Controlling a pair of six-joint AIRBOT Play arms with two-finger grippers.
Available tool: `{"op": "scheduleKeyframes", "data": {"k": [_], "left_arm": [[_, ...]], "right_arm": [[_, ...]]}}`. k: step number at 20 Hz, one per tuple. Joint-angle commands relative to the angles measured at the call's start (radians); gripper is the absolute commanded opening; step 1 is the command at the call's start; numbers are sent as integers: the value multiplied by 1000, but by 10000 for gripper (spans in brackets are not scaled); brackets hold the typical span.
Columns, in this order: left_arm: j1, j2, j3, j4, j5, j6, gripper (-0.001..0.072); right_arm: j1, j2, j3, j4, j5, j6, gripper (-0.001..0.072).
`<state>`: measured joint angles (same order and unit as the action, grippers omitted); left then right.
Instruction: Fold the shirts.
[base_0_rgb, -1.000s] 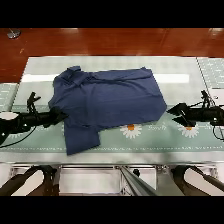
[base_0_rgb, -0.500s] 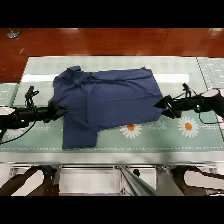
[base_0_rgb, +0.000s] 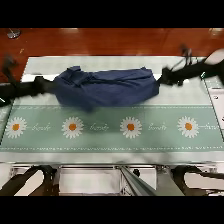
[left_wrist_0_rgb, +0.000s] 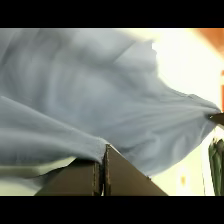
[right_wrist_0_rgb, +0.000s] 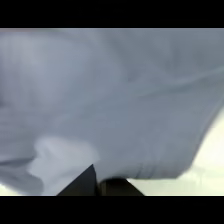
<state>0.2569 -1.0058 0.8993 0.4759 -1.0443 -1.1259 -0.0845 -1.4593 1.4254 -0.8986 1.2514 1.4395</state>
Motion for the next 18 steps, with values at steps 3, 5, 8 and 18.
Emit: {"op": "scheduleKeyframes", "data": {"k": [3,5,8,18], "left_arm": [[0,74,589,45,23,-22,22],[0,117,752,203,22,-100,22],[0,233,876,471,8,-216,22],[0,557,870,841,-172,-268,22]], "right_arm": [[6,170,565,-137,68,70,31],[6,282,646,-153,62,66,31],[6,474,646,-209,88,47,31],[6,761,645,-295,394,107,32]]}}
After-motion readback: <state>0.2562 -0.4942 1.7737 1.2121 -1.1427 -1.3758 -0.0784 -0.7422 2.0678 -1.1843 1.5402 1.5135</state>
